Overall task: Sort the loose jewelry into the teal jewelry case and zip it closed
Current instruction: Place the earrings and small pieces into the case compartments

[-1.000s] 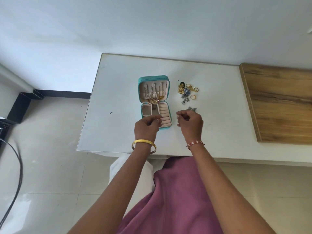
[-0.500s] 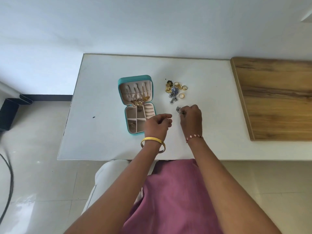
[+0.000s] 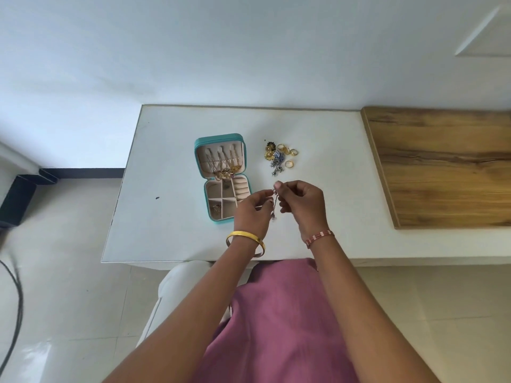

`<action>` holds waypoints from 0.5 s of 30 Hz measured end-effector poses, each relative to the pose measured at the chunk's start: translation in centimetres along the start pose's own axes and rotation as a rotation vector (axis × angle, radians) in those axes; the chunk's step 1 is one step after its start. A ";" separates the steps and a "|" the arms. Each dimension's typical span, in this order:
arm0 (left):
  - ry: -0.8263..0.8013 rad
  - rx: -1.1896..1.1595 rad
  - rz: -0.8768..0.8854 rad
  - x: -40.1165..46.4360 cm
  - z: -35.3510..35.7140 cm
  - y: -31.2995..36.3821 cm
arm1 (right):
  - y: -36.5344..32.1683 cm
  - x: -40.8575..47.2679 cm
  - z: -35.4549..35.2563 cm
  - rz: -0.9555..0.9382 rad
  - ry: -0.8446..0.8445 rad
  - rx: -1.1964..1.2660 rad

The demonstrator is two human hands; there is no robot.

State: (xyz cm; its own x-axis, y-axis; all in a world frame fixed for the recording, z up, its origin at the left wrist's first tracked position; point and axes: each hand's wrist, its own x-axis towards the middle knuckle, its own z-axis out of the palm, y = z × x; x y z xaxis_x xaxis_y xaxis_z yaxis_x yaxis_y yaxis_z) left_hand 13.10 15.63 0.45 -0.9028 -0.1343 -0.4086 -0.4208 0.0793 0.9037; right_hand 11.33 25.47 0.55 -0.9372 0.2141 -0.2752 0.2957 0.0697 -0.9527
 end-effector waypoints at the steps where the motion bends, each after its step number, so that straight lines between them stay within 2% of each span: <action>1: -0.007 0.009 0.028 -0.3 -0.2 0.4 | -0.6 -0.6 0.1 -0.006 -0.013 0.012; 6: -0.062 -0.061 0.097 -2.3 -1.4 1.7 | -2.9 -2.9 0.1 -0.056 -0.017 0.020; 15: -0.011 -0.125 0.165 -5.5 -3.8 3.2 | -5.5 -6.5 0.0 -0.079 -0.008 -0.065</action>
State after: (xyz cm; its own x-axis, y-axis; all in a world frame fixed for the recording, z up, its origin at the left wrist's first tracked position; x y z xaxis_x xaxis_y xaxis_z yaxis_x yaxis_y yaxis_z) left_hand 17.11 12.86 6.05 -0.9598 -0.1191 -0.2541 -0.2530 -0.0241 0.9672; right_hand 15.76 23.70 7.60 -0.9595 0.1974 -0.2010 0.2322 0.1496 -0.9611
